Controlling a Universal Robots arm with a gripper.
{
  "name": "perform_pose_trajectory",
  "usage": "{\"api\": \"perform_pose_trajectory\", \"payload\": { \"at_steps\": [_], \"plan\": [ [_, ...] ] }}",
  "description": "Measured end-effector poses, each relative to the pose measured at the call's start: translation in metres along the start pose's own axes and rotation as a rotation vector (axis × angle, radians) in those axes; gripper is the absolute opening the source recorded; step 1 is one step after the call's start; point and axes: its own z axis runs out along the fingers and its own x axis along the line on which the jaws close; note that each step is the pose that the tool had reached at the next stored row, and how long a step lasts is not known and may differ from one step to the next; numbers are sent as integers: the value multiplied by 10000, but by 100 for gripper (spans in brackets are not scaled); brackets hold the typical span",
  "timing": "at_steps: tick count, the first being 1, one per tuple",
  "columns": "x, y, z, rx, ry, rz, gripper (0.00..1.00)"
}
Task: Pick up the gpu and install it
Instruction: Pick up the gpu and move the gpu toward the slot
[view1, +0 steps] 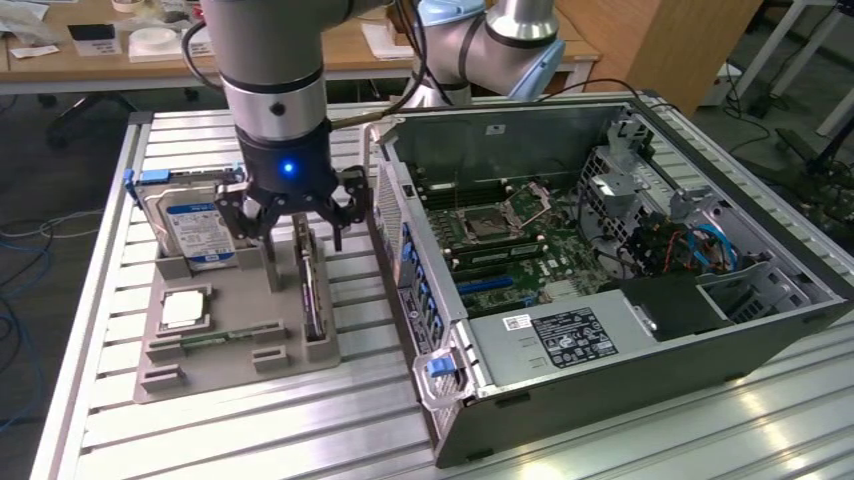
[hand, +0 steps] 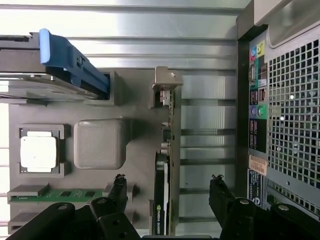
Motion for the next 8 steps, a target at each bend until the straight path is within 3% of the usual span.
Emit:
{"api": "perform_pose_trajectory", "payload": {
  "at_steps": [5, 8],
  "plan": [
    [2, -3, 83, 38, 8, -1, 76],
    [5, -5, 138, 37, 50, -32, 76]
  ]
}}
